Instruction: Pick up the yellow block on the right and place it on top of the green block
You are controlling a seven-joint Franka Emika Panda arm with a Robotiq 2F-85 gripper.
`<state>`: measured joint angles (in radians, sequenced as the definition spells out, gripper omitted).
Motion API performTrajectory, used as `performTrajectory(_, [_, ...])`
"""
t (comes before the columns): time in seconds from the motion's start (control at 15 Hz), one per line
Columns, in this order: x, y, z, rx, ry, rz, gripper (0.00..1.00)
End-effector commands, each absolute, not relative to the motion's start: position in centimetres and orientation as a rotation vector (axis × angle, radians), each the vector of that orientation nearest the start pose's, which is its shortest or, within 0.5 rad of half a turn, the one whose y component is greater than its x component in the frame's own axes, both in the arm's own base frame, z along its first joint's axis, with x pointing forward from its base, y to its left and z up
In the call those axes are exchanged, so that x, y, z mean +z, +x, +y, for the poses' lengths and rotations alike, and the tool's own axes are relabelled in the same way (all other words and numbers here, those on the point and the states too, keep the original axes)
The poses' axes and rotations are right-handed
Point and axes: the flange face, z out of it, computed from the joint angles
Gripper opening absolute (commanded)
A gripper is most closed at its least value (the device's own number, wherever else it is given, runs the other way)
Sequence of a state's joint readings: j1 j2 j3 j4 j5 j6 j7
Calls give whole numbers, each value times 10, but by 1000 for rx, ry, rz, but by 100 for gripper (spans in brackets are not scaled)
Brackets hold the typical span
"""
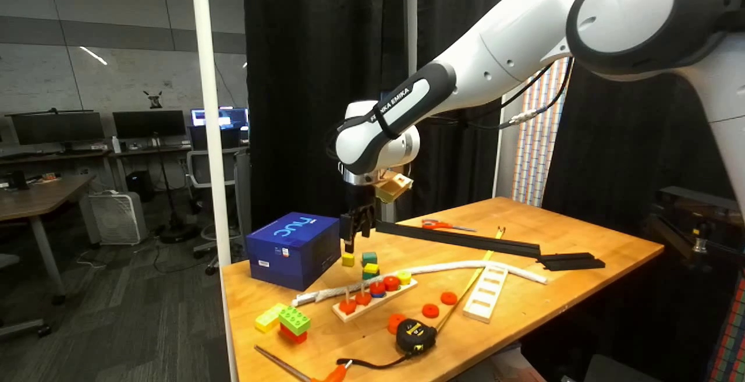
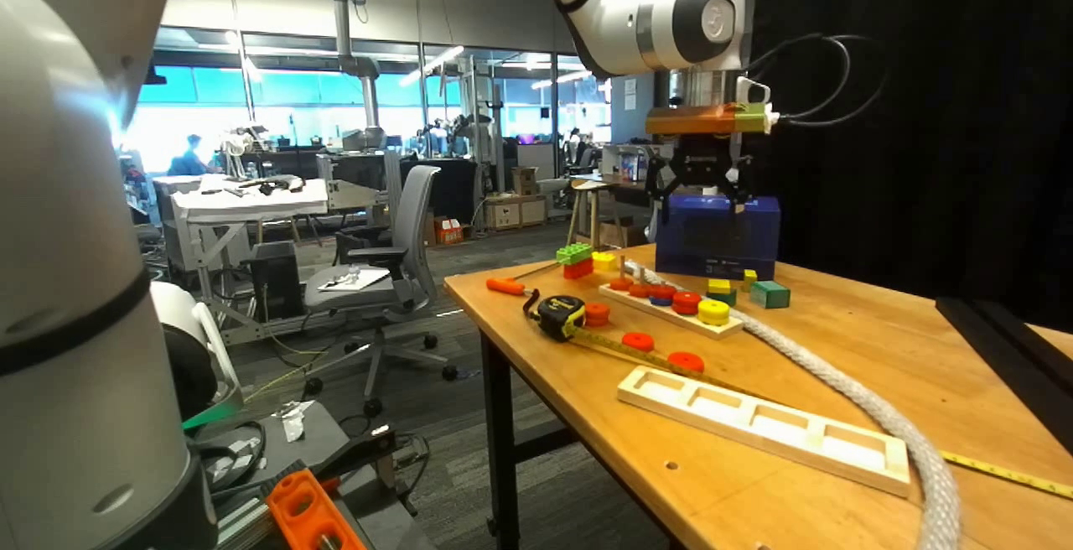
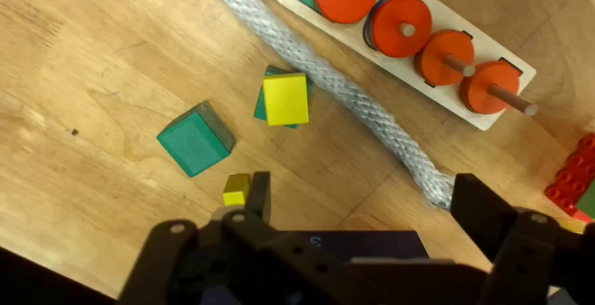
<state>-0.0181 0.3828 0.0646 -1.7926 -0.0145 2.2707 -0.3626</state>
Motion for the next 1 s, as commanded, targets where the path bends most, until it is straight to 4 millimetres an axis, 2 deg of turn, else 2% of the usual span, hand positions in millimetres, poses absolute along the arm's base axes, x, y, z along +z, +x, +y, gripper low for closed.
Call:
performTrajectory(0.0, [390,613,45,-214,-3172,-471,100])
performTrajectory(0.2, [409,584,52,-236,-3225,-367,100])
performTrajectory(0.4, [423,560,52,-247,-3264,-267,100])
performTrajectory(0.93, [474,474,44,-184,-3350,272,100])
